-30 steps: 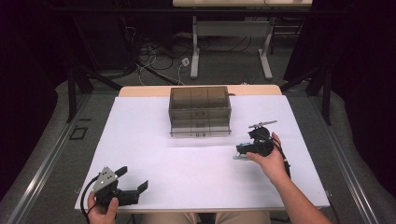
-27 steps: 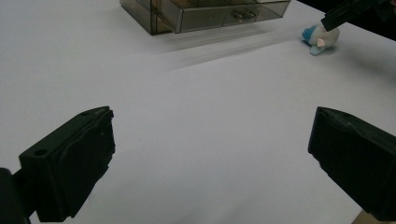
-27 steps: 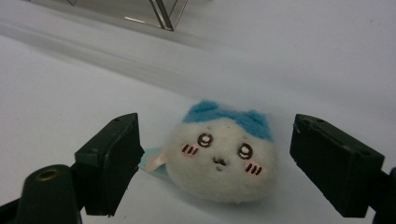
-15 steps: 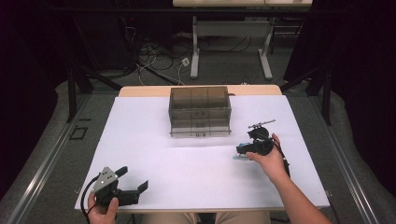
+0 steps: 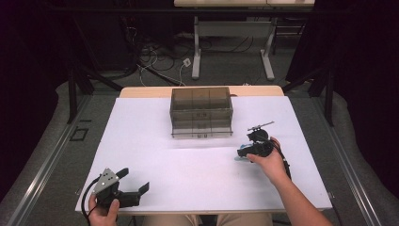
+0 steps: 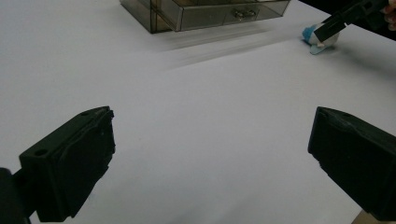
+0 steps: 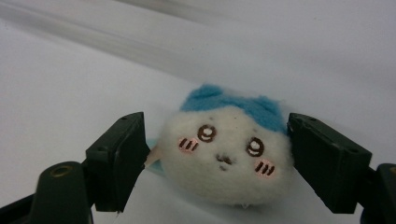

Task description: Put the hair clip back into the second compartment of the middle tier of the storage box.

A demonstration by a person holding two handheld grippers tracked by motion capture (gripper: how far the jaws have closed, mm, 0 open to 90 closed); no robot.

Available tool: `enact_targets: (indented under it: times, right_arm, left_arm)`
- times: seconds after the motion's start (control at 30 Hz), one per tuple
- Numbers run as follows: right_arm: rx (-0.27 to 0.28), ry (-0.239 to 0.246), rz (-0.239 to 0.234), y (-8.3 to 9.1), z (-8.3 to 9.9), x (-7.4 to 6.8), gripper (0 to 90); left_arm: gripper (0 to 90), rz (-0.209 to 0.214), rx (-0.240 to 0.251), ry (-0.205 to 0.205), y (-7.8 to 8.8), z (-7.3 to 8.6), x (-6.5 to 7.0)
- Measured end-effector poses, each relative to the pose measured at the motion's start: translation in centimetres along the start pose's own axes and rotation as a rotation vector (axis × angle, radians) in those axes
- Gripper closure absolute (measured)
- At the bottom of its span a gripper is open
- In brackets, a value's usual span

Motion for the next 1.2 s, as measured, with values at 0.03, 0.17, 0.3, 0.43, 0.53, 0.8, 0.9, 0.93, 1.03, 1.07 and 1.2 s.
enact_targets:
  times: [0.03,0.17,0.3,0.43,0.53,0.8,0.9,0.93,1.03,1.07,1.2]
  right_arm:
    - [0.002,0.003,0.006,-0.05,0.01,0.03,21.0]
    - [-0.007,0.014,0.025,-0.11,0.08,0.12,24.1]
    - [-0.009,0.015,0.029,-0.15,0.12,0.13,26.3]
    - [-0.007,0.023,0.035,-0.11,0.13,0.26,29.3]
    - [-0.004,0.017,0.027,-0.15,0.15,0.24,30.6]
    - [-0.001,0.016,0.029,-0.08,0.19,0.14,31.9]
    - [0.003,0.015,0.026,-0.02,0.18,0.17,32.0]
    - [0.005,0.017,0.025,-0.01,0.17,0.17,32.0]
    - [0.007,0.021,0.030,0.13,0.16,0.23,32.0]
    - [0.009,0.009,0.025,0.18,0.13,0.13,32.0]
    - [0.010,-0.003,0.017,0.34,0.15,-0.03,32.0]
  left_arm:
    - [0.8,0.000,0.000,0.002,0.01,0.00,0.00]
    - [0.8,-0.001,0.000,0.000,0.02,0.00,-0.01]
    - [0.8,-0.001,0.000,0.001,0.02,0.00,-0.01]
    - [0.8,-0.001,-0.002,0.000,0.02,0.01,-0.01]
    - [0.8,0.000,-0.002,-0.001,0.00,0.01,-0.01]
    - [0.8,-0.001,-0.002,-0.003,0.03,0.01,-0.02]
    - [0.8,-0.004,-0.003,-0.005,0.05,0.01,-0.05]
    - [0.8,-0.003,-0.003,-0.004,0.05,0.01,-0.04]
    - [0.8,-0.001,-0.001,-0.002,0.01,0.01,0.01]
    - [0.8,0.000,-0.002,-0.003,0.00,0.01,0.02]
    - [0.8,0.001,0.000,-0.003,0.00,0.00,0.05]
Point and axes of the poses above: each handheld gripper's, and its own axes: y roughly backward along the jaws, z roughly out of its underside, x roughly to its right, the point moved 6 cm from there along -y, roughly forward along the jaws, and after that the axes turned 3 degrees about z, right-handed, at the moved point
